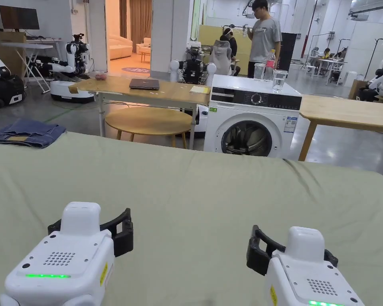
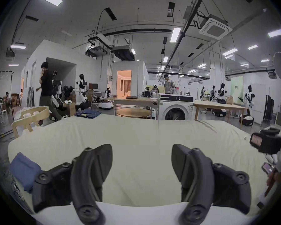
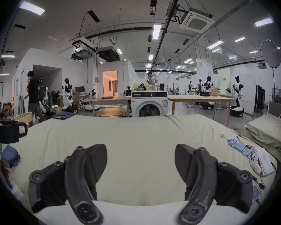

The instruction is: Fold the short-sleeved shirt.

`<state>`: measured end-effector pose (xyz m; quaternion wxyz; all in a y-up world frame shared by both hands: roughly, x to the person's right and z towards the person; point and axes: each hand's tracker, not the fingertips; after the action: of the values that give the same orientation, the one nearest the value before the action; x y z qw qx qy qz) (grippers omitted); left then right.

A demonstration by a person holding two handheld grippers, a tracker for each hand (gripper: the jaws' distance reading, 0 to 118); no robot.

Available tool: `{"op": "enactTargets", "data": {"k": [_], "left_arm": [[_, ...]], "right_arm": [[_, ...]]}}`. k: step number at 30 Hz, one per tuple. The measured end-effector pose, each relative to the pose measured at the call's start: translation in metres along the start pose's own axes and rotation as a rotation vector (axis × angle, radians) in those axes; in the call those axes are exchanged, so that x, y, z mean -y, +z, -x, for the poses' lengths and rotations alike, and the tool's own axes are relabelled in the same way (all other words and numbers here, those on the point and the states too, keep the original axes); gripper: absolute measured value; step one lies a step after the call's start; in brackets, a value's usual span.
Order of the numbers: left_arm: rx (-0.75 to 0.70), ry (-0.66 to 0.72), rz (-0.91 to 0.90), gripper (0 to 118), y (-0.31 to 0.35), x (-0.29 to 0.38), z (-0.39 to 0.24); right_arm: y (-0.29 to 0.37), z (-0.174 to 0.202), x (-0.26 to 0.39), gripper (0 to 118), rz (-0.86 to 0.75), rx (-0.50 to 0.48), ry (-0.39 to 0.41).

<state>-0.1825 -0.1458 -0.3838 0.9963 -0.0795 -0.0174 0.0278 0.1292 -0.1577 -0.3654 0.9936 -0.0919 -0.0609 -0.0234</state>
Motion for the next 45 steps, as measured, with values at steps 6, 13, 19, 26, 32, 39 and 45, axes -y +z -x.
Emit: {"op": "enactTargets", "data": {"k": [6,13,19,26,32,39,45], "left_arm": [[0.016,0.016,-0.024,92,0.002,-0.001,0.006],[0.096,0.032,-0.049,92,0.002,0.0,0.013],[0.102,0.059,-0.119,93,0.0,0.0,0.02],[0.016,-0.043,-0.062,93,-0.006,0.001,0.017],[0.022,-0.014,-0.039,93,-0.007,0.006,0.022],[0.027,-0.013,-0.049,93,-0.003,0.006,0.024],[0.041,-0.01,-0.051,93,-0.003,0.005,0.025]], "right_arm": [[-0.004,-0.001,0.001,89,0.003,0.025,0.003],[-0.003,-0.003,-0.003,89,-0.011,0.012,0.008],[-0.002,-0.004,-0.005,89,-0.035,-0.023,0.014],[-0.001,0.0,0.003,89,-0.068,0.033,0.032],[-0.007,0.009,0.005,89,-0.032,0.072,0.023],[-0.007,0.008,0.0,89,-0.016,0.071,-0.05],[-0.007,0.008,-0.006,89,-0.03,0.088,-0.05]]}}
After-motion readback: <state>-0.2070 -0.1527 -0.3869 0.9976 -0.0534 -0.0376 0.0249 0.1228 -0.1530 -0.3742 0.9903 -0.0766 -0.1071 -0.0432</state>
